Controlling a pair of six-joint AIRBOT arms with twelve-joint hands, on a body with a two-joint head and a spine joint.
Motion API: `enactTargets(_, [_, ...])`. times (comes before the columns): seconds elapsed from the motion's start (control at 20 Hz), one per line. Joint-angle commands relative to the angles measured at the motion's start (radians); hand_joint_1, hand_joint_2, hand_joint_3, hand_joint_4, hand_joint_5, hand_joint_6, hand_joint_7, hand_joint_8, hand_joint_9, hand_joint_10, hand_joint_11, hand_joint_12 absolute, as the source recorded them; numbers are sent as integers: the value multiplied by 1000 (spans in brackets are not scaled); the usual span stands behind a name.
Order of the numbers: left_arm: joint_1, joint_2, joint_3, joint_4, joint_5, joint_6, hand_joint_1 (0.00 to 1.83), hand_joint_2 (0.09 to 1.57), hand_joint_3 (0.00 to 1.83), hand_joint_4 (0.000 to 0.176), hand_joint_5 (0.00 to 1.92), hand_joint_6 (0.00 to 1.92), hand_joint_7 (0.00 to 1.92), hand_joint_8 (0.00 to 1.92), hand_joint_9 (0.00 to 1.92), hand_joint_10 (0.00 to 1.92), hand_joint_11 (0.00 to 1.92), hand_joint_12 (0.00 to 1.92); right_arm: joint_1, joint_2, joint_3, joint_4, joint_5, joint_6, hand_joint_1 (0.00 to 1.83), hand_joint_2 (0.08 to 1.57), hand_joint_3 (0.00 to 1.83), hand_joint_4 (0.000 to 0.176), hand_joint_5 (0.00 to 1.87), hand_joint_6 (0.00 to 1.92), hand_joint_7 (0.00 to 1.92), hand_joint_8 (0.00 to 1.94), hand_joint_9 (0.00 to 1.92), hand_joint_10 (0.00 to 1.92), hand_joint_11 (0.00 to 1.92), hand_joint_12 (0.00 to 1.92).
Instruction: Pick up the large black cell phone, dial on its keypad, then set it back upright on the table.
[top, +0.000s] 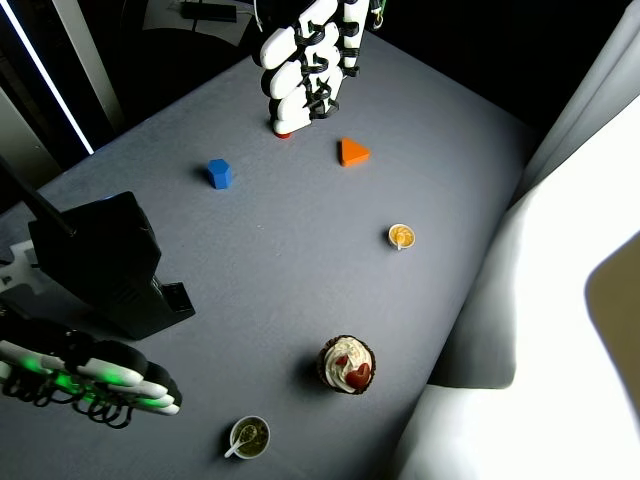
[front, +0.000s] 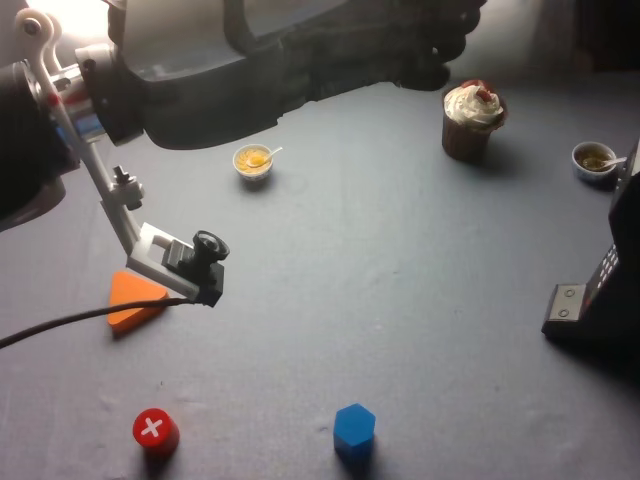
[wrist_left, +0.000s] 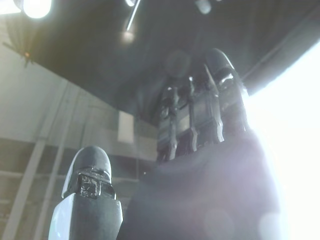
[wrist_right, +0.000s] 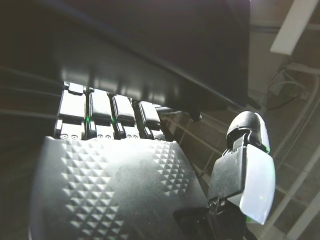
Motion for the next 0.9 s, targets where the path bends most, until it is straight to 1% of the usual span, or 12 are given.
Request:
enactTargets(0.0, [-16, -2, -7, -61, -99, -11, 30, 1194, 0, 0, 227, 4, 199, 3, 173, 5, 0, 619, 0, 24, -6, 5, 127, 8, 93, 857, 1, 67, 0, 0, 0, 0, 0, 0, 37, 24])
enactTargets(0.05, [-12, -4, -7, -61, -99, -11, 35, 1192, 0, 0, 229, 4, 207, 4, 181, 5, 0, 645, -1, 50, -26, 11, 127, 6, 81, 858, 1, 66, 0, 0, 0, 0, 0, 0, 44, 29])
enactTargets(0.1, [-9, -4, -7, -61, -99, -11, 24, 1197, 1, 0, 213, 2, 192, 2, 170, 2, 0, 609, -2, 73, -47, 14, 127, 6, 76, 863, 3, 66, 0, 0, 0, 0, 0, 0, 41, 30])
enactTargets(0.15, [-9, -4, -8, -63, -99, -11, 50, 1192, 0, 0, 231, 6, 203, 4, 177, 3, 0, 627, -7, 93, -66, 14, 127, 5, 68, 869, 6, 61, 0, 0, 0, 0, 0, 0, 34, 29])
enactTargets(0.25, [-9, -3, -10, -72, -99, -7, 33, 1191, 0, 0, 216, 1, 187, 0, 170, 1, 0, 642, -37, 160, -126, 14, 127, 4, 77, 866, 3, 61, 0, 0, 0, 0, 0, 0, 21, 27])
enactTargets(0.3, [-4, 1, -14, -76, -99, -6, 61, 1192, 0, 0, 225, 4, 198, 4, 172, 2, 0, 639, -52, 187, -151, 13, 127, -2, 80, 865, 2, 61, 0, 0, 0, 0, 0, 0, 17, 26])
enactTargets(0.35, [6, 9, -21, -86, -100, -2, 40, 1194, 0, 0, 208, 1, 178, 1, 151, 0, 0, 593, -75, 216, -174, 13, 127, -2, 50, 869, 4, 67, 0, 0, 0, 0, 0, 0, 12, 26])
enactTargets(0.45, [10, 10, -25, -108, -100, 6, 51, 1189, 0, 0, 219, 5, 186, 4, 158, 4, 0, 593, -146, 286, -236, 14, 127, -4, 43, 877, 6, 65, 0, 0, 0, 0, 0, 0, 10, 28])
enactTargets(0.5, [11, 10, -25, -108, -100, 6, 42, 1191, 0, 0, 222, 5, 191, 5, 164, 6, 0, 597, -183, 320, -269, 23, 127, -3, 55, 872, 3, 67, 0, 0, 0, 0, 0, 0, 12, 31])
enactTargets(0.65, [10, 11, -29, -109, -100, 5, 48, 1190, 0, 0, 242, 9, 215, 8, 180, 8, 0, 622, -255, 394, -343, 77, 127, 17, 60, 867, 1, 73, 0, 0, 0, 0, 0, 0, 23, 43])
enactTargets(0.8, [13, 14, -34, -127, -100, 11, 10, 1201, 2, 0, 193, 1, 171, 1, 146, 1, 0, 522, -335, 458, -403, 79, 127, 17, 36, 862, 0, 71, 0, 0, 0, 0, 0, 0, 3, 42])
enactTargets(0.85, [13, 14, -35, -136, -100, 14, 12, 1201, 1, 0, 191, 1, 171, 1, 145, 0, 0, 516, -378, 481, -424, 79, 127, 17, 45, 860, 0, 72, 0, 0, 0, 0, 0, 0, 3, 44])
